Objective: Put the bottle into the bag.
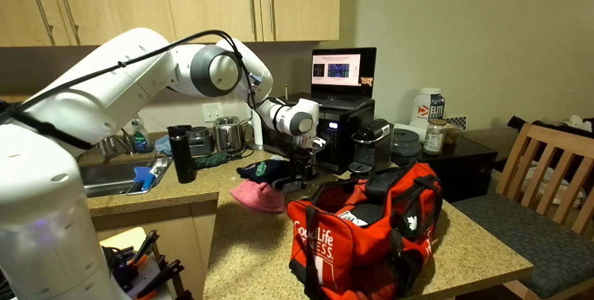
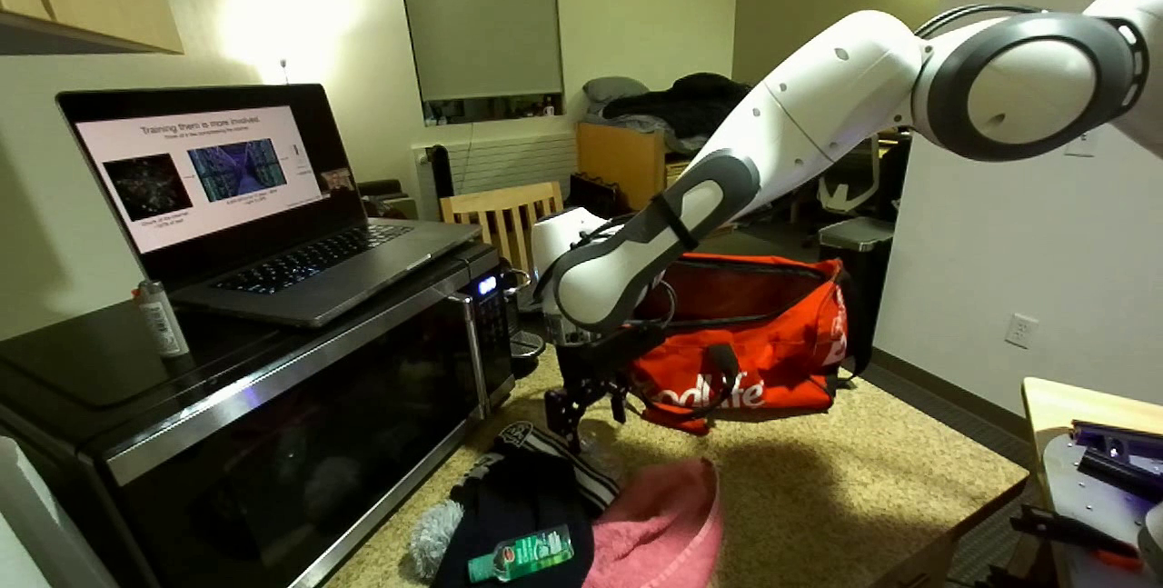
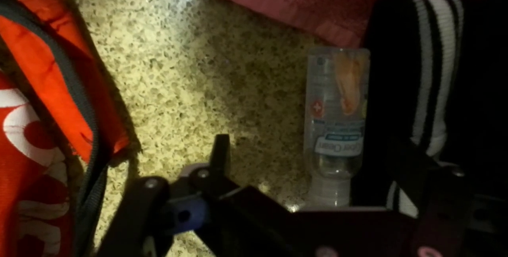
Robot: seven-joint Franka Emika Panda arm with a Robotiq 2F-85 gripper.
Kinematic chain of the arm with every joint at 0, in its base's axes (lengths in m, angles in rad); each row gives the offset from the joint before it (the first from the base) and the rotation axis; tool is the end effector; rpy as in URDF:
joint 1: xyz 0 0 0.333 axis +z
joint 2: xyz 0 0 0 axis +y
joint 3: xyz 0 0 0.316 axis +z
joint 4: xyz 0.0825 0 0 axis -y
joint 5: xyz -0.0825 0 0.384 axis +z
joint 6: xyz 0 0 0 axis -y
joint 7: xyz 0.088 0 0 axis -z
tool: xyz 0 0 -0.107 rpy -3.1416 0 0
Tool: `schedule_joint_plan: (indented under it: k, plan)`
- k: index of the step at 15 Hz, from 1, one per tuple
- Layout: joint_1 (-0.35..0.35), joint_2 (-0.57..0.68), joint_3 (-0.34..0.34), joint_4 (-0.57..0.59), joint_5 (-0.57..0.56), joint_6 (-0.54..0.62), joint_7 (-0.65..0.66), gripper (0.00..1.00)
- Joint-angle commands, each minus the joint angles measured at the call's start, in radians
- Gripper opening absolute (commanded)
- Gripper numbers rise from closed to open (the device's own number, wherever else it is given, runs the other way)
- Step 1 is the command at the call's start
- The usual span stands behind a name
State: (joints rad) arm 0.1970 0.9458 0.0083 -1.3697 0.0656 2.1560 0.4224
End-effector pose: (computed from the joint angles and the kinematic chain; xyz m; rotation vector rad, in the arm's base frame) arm 0.6975 0.1468 0.1319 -3.0973 0.4059 0.2658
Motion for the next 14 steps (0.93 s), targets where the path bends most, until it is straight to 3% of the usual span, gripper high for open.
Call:
schedule_joint_plan:
  k: [1, 14]
  plan:
    - [-0.004, 0.009, -0.003, 0.014, 0.012, -0.004, -0.002, 1.00]
    - [-0.003, 0.012, -0.018, 0.008, 0.007, -0.004, 0.003, 1.00]
